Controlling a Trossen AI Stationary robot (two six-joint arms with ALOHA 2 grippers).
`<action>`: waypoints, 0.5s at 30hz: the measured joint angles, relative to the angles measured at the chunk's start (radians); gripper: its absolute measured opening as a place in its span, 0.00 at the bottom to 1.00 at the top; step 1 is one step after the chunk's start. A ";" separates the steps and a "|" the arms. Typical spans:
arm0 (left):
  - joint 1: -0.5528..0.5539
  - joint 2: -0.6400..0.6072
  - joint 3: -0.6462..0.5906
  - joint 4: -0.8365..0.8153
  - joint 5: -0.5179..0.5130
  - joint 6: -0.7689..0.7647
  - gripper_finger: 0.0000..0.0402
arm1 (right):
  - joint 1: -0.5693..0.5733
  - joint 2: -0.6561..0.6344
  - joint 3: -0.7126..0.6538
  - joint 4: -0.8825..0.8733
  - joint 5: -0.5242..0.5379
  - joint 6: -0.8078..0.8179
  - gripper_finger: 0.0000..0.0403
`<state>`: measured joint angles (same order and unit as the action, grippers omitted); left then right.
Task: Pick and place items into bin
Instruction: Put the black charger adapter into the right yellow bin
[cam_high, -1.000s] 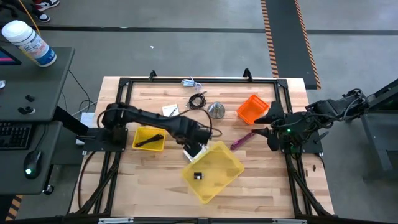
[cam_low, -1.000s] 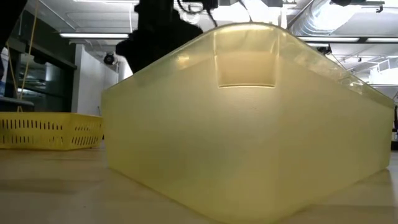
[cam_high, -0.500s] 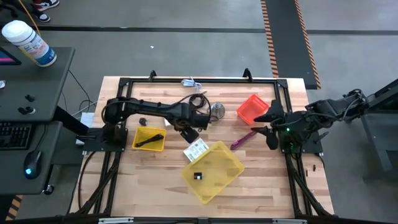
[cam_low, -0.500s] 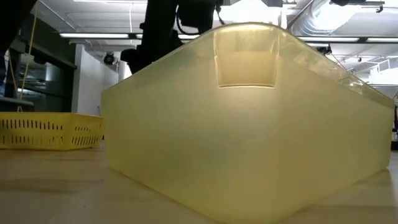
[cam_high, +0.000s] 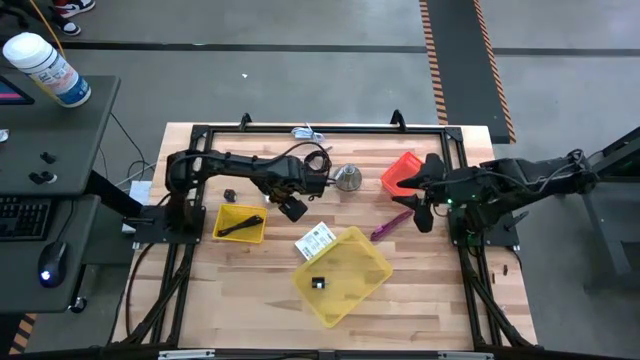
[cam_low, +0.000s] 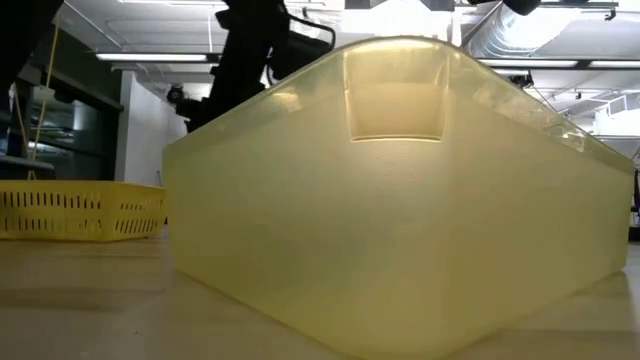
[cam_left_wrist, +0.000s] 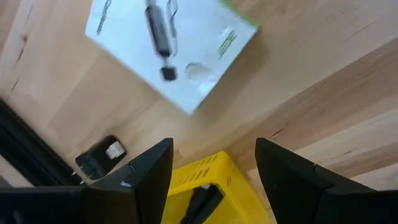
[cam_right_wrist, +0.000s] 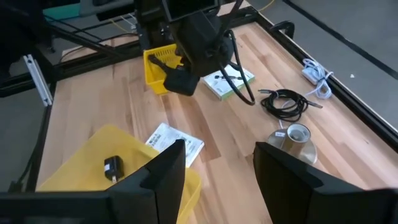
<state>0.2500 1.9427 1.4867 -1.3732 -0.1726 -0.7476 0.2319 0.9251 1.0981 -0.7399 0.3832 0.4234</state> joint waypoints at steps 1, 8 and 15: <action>0.000 -0.014 -0.017 0.008 0.000 0.001 0.54 | -0.012 0.003 0.000 0.009 -0.012 -0.005 0.44; 0.020 -0.148 -0.150 0.041 -0.029 -0.043 0.54 | -0.094 0.030 0.000 0.047 -0.079 -0.040 0.44; 0.101 -0.273 -0.280 0.035 -0.025 -0.098 0.54 | -0.161 0.067 0.000 0.107 -0.156 -0.067 0.43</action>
<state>0.3511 1.6696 1.2067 -1.3381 -0.1979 -0.8453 0.0706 0.9917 1.0981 -0.6331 0.2268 0.3569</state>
